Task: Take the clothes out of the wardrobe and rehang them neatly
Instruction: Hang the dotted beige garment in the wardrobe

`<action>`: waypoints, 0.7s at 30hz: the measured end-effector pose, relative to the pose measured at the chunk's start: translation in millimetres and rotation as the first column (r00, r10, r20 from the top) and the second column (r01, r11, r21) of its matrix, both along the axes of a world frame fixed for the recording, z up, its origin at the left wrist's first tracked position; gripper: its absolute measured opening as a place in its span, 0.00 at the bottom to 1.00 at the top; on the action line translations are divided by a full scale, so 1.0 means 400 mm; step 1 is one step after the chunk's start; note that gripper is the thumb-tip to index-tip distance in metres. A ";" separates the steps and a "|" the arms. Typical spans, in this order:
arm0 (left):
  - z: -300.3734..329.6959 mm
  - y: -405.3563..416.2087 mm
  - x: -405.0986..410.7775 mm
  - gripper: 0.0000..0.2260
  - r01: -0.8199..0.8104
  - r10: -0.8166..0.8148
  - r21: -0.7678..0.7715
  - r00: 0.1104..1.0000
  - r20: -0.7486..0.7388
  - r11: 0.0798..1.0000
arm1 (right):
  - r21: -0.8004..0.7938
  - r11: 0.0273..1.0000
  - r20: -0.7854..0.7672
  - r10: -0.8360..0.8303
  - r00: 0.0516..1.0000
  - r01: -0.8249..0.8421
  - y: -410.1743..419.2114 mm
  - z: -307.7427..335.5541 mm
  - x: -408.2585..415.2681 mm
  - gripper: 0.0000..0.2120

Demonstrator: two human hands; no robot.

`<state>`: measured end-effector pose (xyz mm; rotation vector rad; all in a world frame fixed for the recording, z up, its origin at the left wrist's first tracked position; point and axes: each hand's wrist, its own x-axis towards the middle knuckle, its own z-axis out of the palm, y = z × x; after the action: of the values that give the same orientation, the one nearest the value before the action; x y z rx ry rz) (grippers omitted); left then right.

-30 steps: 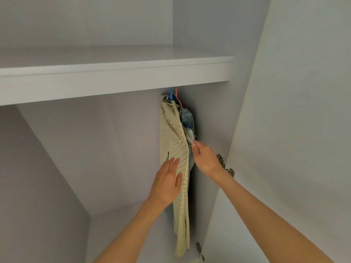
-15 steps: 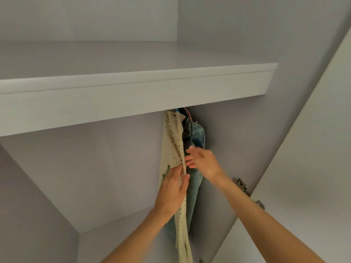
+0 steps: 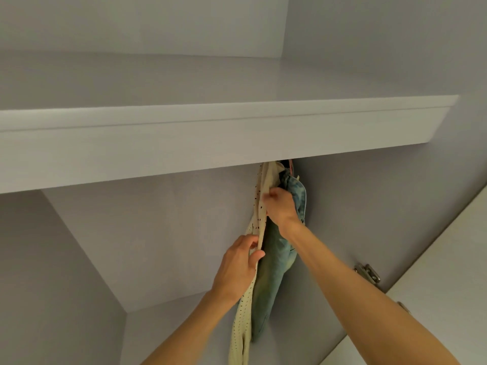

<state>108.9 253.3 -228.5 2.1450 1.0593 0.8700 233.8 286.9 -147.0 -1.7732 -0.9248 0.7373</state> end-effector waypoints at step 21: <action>0.002 -0.114 -0.041 0.19 -0.077 0.078 -0.011 0.992 0.100 0.997 | 0.061 0.998 0.313 -0.015 0.950 -0.004 -0.340 -0.033 0.088 0.07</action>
<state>92.5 207.8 -227.6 2.0432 1.0986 0.9984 269.0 150.8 -160.1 -1.8689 -1.1392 0.4232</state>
